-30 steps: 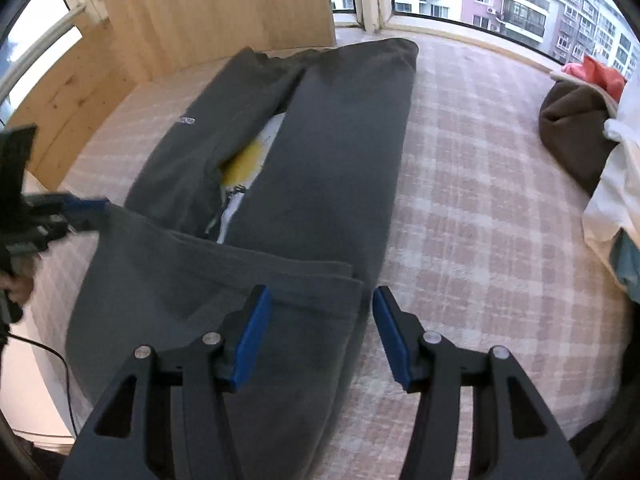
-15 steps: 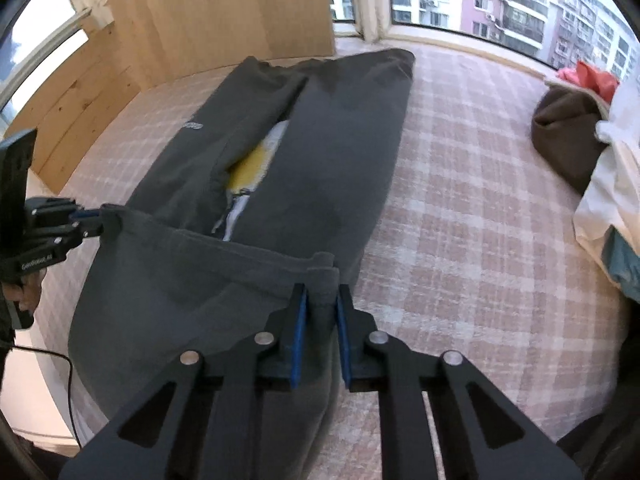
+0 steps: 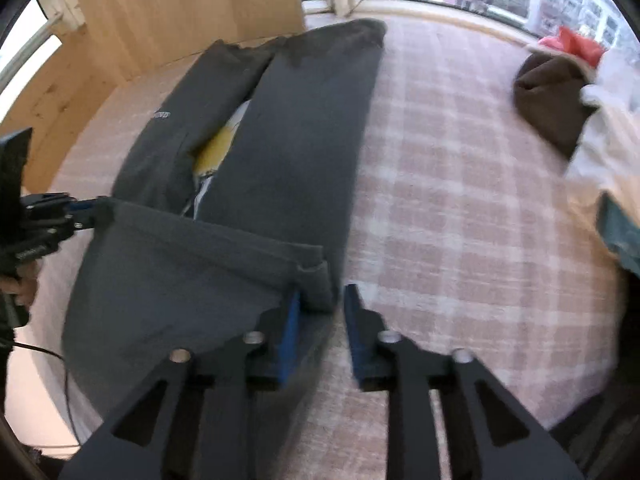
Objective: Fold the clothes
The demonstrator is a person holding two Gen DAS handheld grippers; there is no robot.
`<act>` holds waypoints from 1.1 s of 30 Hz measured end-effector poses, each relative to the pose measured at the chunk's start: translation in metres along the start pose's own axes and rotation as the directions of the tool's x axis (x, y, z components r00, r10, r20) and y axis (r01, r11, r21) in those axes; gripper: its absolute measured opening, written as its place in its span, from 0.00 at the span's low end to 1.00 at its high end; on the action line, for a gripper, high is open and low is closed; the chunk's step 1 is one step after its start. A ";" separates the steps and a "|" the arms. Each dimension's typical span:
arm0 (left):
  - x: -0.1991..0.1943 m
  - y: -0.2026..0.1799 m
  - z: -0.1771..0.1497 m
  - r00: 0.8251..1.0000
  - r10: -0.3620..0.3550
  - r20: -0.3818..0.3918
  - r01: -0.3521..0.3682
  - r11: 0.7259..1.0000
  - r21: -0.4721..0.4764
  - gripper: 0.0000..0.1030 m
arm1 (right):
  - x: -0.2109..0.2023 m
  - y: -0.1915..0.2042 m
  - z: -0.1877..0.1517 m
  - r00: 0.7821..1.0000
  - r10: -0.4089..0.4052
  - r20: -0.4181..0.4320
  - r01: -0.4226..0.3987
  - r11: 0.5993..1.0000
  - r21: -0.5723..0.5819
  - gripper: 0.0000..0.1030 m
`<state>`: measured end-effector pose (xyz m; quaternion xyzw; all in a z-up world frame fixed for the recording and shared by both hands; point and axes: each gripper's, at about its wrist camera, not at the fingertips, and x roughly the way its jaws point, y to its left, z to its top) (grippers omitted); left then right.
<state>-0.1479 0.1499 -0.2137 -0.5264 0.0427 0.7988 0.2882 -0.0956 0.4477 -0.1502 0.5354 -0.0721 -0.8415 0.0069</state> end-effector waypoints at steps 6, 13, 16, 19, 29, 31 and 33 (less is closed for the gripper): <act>0.004 -0.014 -0.006 0.999 -0.036 -0.016 0.037 0.999 0.014 0.15 | -0.047 0.020 -0.011 0.982 0.089 0.165 -0.084 0.996 -0.037 0.37; 0.010 -0.031 -0.013 0.996 -0.078 -0.036 0.079 0.996 0.030 0.15 | 0.005 0.052 -0.029 0.999 0.029 0.013 -0.027 0.985 -0.173 0.38; 0.001 -0.029 -0.008 0.993 -0.103 -0.058 0.103 0.995 -0.001 0.14 | -0.013 0.045 -0.013 0.994 0.107 -0.037 -0.111 0.987 -0.120 0.38; -0.044 -0.015 0.013 0.992 -0.123 0.018 0.123 0.992 -0.009 0.17 | -0.063 0.025 0.019 0.977 0.213 0.016 -0.212 0.976 -0.058 0.38; -0.074 0.049 0.104 0.998 -0.038 0.053 0.039 0.999 -0.017 0.33 | -0.061 -0.011 0.123 0.972 0.195 0.130 -0.194 0.981 -0.016 0.53; -0.056 0.062 0.121 0.999 -0.019 0.044 0.020 0.999 -0.036 0.33 | -0.040 -0.027 0.138 0.977 0.180 0.113 -0.179 0.984 -0.018 0.53; -0.033 0.074 0.138 0.999 -0.015 0.032 0.016 0.999 -0.049 0.34 | -0.010 -0.041 0.155 0.986 0.139 0.093 -0.139 0.990 -0.004 0.53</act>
